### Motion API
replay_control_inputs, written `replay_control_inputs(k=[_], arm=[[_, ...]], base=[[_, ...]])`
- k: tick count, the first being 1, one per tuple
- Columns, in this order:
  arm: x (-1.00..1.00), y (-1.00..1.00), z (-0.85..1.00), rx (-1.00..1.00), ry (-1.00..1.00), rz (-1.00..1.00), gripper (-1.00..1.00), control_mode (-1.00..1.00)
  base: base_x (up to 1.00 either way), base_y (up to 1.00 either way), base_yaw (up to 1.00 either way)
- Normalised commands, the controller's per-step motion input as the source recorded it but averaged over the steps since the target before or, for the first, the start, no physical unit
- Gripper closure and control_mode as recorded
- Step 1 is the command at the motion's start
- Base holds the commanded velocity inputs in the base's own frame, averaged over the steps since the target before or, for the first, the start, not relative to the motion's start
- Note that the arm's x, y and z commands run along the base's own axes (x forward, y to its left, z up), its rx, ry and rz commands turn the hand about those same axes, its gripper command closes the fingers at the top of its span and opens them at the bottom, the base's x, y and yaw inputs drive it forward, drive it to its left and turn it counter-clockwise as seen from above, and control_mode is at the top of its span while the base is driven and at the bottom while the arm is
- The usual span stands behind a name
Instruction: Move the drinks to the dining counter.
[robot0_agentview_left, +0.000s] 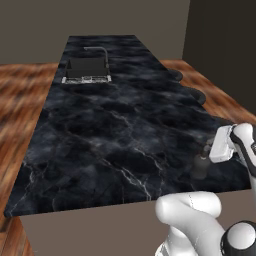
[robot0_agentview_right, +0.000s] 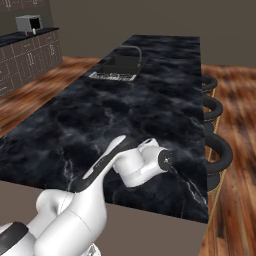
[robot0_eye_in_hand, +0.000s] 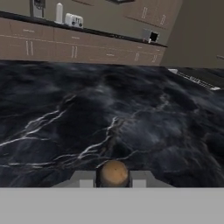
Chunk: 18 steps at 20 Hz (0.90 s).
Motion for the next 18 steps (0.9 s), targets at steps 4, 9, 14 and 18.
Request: replay_control_inputs(k=[4, 9, 14, 18], arm=[[0.06, -0.07, -0.17, 0.00, 0.00, 0.00, 1.00, -1.00], [0.00, 0.00, -0.18, 0.00, 0.00, 0.00, 1.00, -1.00], [0.00, 0.00, -0.19, 0.00, 0.00, 0.00, -1.00, -1.00], [0.00, 0.00, -0.18, 0.00, 0.00, 0.00, -1.00, -1.00]], base=[[0.00, 0.00, 0.00], [0.00, 0.00, 0.00], [0.00, 0.00, 0.00], [0.00, 0.00, 0.00]])
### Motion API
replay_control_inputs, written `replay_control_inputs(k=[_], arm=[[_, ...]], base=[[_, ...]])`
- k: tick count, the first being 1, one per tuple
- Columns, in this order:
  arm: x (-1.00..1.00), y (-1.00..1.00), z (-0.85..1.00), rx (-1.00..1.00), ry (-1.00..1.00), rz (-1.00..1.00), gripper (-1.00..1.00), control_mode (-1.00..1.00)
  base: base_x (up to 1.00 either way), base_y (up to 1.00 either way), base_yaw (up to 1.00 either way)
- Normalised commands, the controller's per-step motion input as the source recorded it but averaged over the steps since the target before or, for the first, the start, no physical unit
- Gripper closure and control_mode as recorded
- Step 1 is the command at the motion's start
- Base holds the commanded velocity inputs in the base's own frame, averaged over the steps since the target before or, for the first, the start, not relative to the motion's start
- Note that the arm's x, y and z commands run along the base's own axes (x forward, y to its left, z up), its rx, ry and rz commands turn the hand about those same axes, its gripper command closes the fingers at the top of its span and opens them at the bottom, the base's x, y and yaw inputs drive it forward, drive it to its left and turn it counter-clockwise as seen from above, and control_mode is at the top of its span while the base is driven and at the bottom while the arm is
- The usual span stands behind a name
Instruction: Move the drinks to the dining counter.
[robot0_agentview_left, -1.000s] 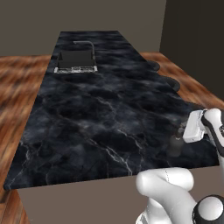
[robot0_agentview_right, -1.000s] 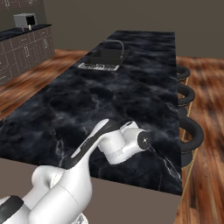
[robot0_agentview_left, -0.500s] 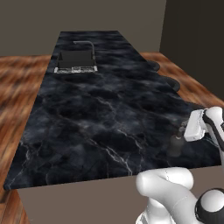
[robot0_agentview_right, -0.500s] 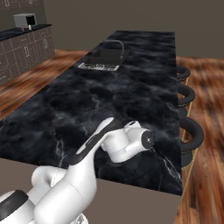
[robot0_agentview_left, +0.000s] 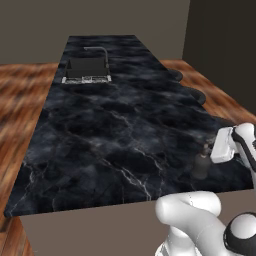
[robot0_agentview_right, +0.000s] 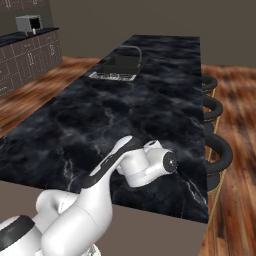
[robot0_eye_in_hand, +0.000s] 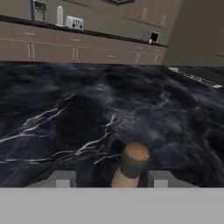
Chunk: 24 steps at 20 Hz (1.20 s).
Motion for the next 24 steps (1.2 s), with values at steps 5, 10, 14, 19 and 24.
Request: replay_control_inputs(k=[5, 10, 14, 19, 24], arm=[[0.00, 0.00, -0.14, 0.00, 0.00, 0.00, -1.00, -1.00], [0.00, 0.00, 0.00, 0.00, 0.00, 0.00, -1.00, -1.00], [-0.03, 0.00, 0.22, 0.00, 0.00, 0.00, -1.00, -1.00], [-0.32, 0.00, 0.57, 0.00, -0.17, 0.00, -1.00, -1.00], [-0.60, 0.01, 0.52, 0.00, -0.35, 0.03, -1.00, -1.00]], base=[[0.00, 0.00, 0.00], [0.00, 0.00, 0.00], [0.00, 0.00, 0.00], [0.00, 0.00, 0.00], [0.00, 0.00, 0.00]])
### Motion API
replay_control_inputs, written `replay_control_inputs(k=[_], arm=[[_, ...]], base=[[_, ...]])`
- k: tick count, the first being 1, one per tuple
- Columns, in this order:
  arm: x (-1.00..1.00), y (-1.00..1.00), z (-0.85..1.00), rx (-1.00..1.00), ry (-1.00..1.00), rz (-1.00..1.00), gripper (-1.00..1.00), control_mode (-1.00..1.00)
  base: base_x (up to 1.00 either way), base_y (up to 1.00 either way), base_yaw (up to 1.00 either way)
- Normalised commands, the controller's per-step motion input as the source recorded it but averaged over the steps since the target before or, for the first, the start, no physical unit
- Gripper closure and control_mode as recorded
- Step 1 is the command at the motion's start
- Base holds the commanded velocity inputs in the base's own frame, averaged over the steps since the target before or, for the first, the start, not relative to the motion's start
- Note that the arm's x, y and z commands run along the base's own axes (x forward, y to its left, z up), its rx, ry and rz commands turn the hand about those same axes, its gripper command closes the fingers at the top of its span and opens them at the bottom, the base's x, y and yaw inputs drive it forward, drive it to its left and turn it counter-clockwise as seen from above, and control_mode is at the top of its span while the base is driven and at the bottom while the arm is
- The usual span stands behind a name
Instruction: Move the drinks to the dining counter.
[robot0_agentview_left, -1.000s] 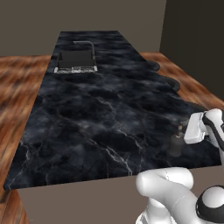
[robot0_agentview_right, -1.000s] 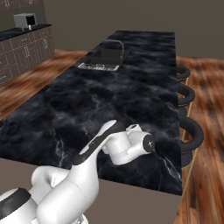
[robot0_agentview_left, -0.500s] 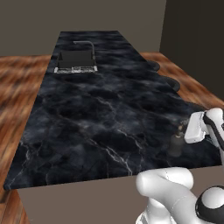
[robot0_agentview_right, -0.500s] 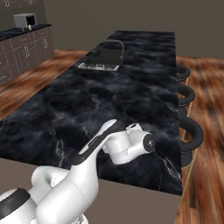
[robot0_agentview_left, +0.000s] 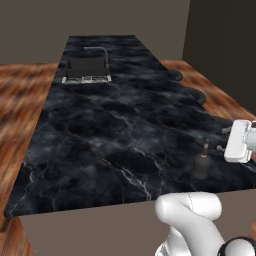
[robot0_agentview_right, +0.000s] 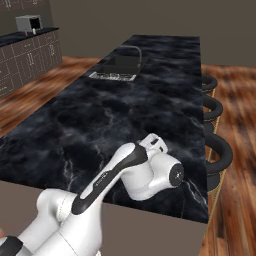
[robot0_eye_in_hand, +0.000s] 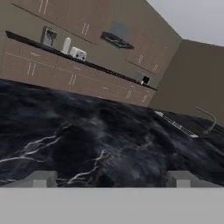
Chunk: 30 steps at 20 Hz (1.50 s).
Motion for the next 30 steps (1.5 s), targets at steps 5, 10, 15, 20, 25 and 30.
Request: replay_control_inputs(k=[5, 10, 15, 20, 25, 30], arm=[[-0.51, 0.29, 0.35, 0.00, -0.33, 0.05, -1.00, -1.00], [-0.07, 0.50, 0.24, -0.03, -0.11, 0.04, -1.00, -1.00], [0.00, 0.22, 0.01, -0.03, 0.02, 0.05, -1.00, -1.00], [0.00, 0.00, 0.00, 0.00, 0.00, 0.00, -1.00, -1.00], [0.00, 0.00, 0.00, 0.00, 0.00, 0.00, -1.00, 1.00], [0.00, 0.00, 0.00, 0.00, 0.00, 0.00, -1.00, 1.00]], base=[[0.00, 0.00, 0.00], [0.00, 0.00, 0.00], [0.00, 0.00, 0.00], [0.00, 0.00, 0.00], [0.00, 0.00, 0.00], [-0.24, 0.00, 0.00]])
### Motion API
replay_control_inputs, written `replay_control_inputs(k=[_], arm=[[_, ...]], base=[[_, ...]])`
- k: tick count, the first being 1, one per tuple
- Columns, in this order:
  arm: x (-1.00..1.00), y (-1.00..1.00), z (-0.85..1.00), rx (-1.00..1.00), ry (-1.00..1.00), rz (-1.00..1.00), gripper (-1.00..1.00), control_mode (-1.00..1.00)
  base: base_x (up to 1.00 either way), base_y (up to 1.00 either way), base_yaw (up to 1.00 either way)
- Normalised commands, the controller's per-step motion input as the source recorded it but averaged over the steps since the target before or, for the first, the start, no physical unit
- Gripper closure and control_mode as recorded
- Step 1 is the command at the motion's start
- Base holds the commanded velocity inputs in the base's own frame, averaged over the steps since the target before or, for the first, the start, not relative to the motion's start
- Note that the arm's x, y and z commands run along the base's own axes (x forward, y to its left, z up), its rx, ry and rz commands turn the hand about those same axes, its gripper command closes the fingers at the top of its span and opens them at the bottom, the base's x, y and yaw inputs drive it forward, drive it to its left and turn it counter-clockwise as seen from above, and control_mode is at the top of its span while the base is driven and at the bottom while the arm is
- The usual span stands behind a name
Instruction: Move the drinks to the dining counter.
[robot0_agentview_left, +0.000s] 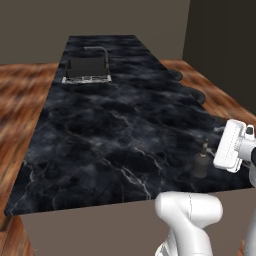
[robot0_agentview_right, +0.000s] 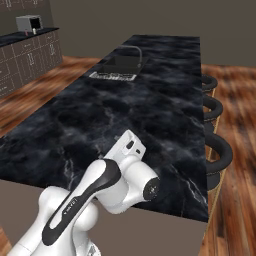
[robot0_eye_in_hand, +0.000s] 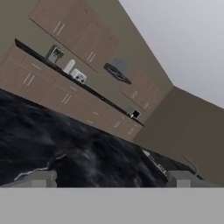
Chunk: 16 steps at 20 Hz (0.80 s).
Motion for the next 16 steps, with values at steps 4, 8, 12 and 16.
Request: replay_control_inputs(k=[4, 8, 12, 16], arm=[[0.00, 0.00, 0.00, 0.00, 0.00, 0.00, -1.00, 1.00], [0.00, 0.00, 0.00, 0.00, 0.00, 0.00, -1.00, 1.00], [0.00, 0.00, 0.00, 0.00, 0.00, 0.00, -1.00, 1.00], [0.00, 0.00, 0.00, 0.00, 0.00, 0.00, -1.00, 1.00]], base=[[-0.43, 0.00, 0.03], [-0.50, 0.00, 0.07], [-0.44, 0.15, 0.12], [-0.32, 0.54, 0.14]])
